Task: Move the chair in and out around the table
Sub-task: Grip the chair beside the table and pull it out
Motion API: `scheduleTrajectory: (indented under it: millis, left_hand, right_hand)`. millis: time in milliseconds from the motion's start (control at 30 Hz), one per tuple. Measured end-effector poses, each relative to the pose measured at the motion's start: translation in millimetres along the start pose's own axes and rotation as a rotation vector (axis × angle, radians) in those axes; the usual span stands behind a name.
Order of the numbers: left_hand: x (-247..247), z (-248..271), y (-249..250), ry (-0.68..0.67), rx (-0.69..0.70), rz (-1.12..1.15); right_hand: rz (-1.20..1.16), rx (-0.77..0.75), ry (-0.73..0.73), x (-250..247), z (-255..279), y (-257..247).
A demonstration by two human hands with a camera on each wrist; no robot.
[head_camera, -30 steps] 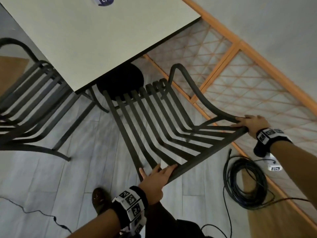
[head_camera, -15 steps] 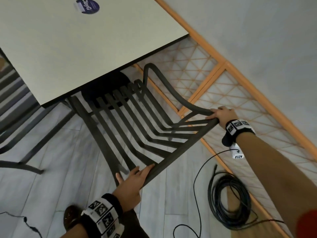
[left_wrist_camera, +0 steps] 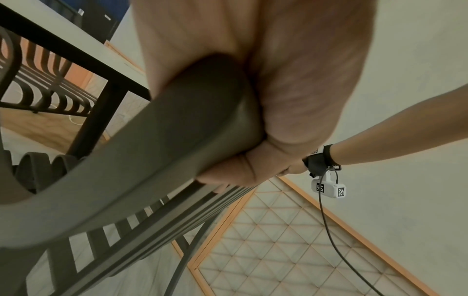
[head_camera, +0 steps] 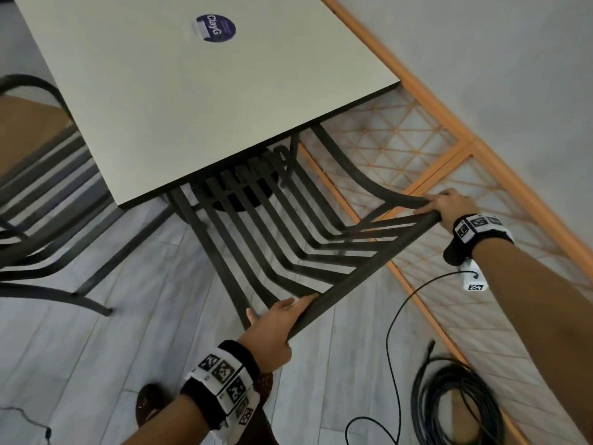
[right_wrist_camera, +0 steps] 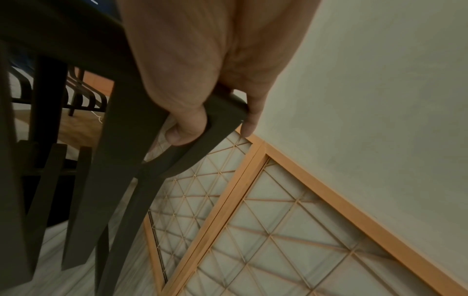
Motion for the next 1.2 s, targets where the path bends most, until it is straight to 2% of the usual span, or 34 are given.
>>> scheduleTrajectory:
  millis: [267,467,667,767,867,967,1033,1100,1200]
  left_hand:
    - [-2,-13,10,-0.007,0.0,0.024]
    - [-28,-25,10,0.001,-0.003,0.049]
    - [-50,-38,6,0.031,0.004,0.041]
    - [-55,-43,4,0.077,0.062,0.05]
    - [-55,-36,-3,0.16,0.154,0.048]
    - [-53,-19,-29,0.227,0.15,0.029]
    - [-54,-4,-55,0.247,0.11,0.029]
    - [-60,12,-85,0.25,0.052,0.014]
    - [-84,46,-135,0.259,-0.065,0.032]
  right_hand:
    - [-0.007,0.017,0.0,-2,-12,11]
    - [-0.03,0.015,0.041,-14,-32,10]
    - [-0.039,0.108,0.078,-26,-53,12]
    - [-0.084,0.157,0.133,-32,-54,15]
    - [-0.128,0.192,0.259,-33,-40,12]
    - [-0.398,0.319,0.366,-22,0,-1]
    - [-0.53,0.382,0.317,-1,34,-25]
    - [-0.582,0.405,0.207,24,61,-57]
    - [-0.514,0.327,0.041,65,89,-121]
Point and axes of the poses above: each hand's wrist, its own z-axis away from the middle knuckle, its own x-axis out of the palm, y = z × x, the point moved 8 cm from there along -z, towards the middle knuckle, and after that the axes turned 8 degrees about z, right-handed, at the moved point
